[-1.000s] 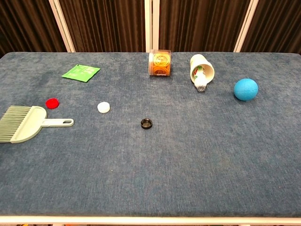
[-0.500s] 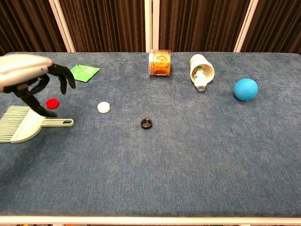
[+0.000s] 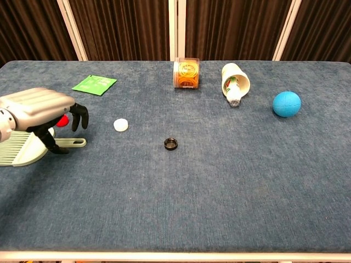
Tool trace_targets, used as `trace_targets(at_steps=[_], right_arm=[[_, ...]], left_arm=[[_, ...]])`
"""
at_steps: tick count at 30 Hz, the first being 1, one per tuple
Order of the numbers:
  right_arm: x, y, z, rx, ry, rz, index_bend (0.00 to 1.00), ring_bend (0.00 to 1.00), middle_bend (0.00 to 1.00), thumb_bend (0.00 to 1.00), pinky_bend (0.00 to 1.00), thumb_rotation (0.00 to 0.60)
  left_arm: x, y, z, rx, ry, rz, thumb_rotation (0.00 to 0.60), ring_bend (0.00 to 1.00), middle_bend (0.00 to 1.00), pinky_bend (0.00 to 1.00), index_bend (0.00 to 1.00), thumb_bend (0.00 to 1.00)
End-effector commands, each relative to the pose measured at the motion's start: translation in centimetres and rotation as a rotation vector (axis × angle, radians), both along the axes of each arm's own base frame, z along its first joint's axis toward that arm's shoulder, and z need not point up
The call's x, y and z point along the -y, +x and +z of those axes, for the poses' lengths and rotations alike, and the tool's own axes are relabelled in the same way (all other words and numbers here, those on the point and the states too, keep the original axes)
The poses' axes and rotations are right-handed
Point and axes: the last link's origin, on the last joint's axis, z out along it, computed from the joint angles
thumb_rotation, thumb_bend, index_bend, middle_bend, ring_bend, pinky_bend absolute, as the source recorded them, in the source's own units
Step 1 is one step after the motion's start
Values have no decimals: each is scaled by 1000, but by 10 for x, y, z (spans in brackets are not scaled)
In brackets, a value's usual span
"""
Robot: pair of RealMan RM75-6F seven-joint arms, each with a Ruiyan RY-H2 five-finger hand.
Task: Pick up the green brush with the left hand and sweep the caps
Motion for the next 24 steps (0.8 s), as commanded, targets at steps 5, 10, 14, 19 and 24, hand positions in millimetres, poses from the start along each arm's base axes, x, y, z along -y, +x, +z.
trace_targets(at_steps=[5,10,14,19,24], right_arm=[[0,-2,-1,3,6,-8,0,0,21,119,0,600],[1,-2,-2,7,7,-10,0,0,21,119,0,600],[-1,-4,-2,11,5,-17,0,0,21,119,0,600],[-2,-6,-2,15,4,-25,0,0,21,118,0,600],[-4,-6,-2,20,7,-28,0,0,21,119,0,600]], left_arm=[[0,-5,-2,-51,6,19,600,778,460,952,414,171],[0,-9,-1,-64,7,36,600,781,471,953,427,188],[-1,-12,-3,-69,5,51,600,784,479,958,439,203],[-1,-13,-5,-75,5,53,600,791,495,959,456,233],[0,-17,-6,-85,11,49,600,791,505,959,462,263]])
